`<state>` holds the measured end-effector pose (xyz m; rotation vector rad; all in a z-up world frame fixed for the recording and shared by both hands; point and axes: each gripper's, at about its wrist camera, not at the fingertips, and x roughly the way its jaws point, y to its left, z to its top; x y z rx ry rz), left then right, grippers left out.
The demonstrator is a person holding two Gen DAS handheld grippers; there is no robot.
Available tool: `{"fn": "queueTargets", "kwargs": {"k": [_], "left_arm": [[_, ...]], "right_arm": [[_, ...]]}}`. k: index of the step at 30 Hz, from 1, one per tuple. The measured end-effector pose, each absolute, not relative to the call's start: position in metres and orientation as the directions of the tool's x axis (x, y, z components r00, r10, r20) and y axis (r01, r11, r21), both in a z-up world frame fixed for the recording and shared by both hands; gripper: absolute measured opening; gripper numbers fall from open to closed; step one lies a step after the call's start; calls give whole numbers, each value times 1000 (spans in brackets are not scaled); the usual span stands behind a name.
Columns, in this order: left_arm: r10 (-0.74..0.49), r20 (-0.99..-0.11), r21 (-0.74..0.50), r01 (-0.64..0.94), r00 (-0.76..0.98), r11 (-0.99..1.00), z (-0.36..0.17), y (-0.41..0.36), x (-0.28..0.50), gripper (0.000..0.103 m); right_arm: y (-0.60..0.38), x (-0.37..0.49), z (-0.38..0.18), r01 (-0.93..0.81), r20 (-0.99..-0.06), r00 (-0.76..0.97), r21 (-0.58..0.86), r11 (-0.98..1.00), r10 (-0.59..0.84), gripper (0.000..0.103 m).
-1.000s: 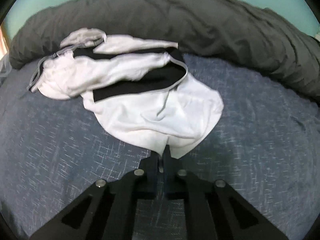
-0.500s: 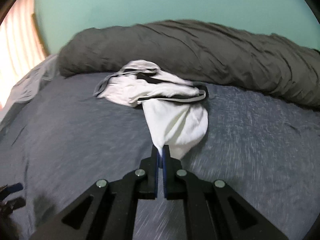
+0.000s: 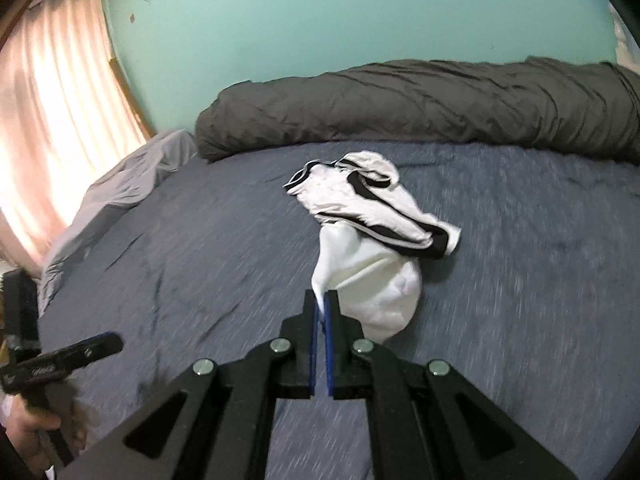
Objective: Fold clothes
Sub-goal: 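Drag the white garment with the right tool to spread it out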
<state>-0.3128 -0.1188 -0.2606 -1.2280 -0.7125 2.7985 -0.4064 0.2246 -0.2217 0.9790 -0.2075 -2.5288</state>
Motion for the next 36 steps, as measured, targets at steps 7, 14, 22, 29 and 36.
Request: {"fn": "queueTargets", "kwargs": {"k": [7, 14, 22, 29, 36], "left_arm": [[174, -692, -399, 171, -701, -901, -266, -112, -255, 103], [203, -682, -435, 167, -703, -885, -258, -111, -201, 103], [225, -678, -474, 182, -700, -862, -261, -114, -152, 103], [249, -665, -492, 163, -704, -855, -269, -106, -130, 103], [265, -666, -490, 141, -698, -860, -284, -101, -121, 103]], "right_arm": [[229, -328, -225, 335, -587, -672, 302, -892, -451, 3], [227, -249, -206, 316, -579, -683, 315, -895, -445, 2], [228, -162, -201, 301, -586, -666, 355, -885, -462, 2], [227, -107, -216, 281, -593, -643, 406, -870, -485, 3], [226, -88, -246, 259, -656, -583, 410, -875, -480, 3]]}}
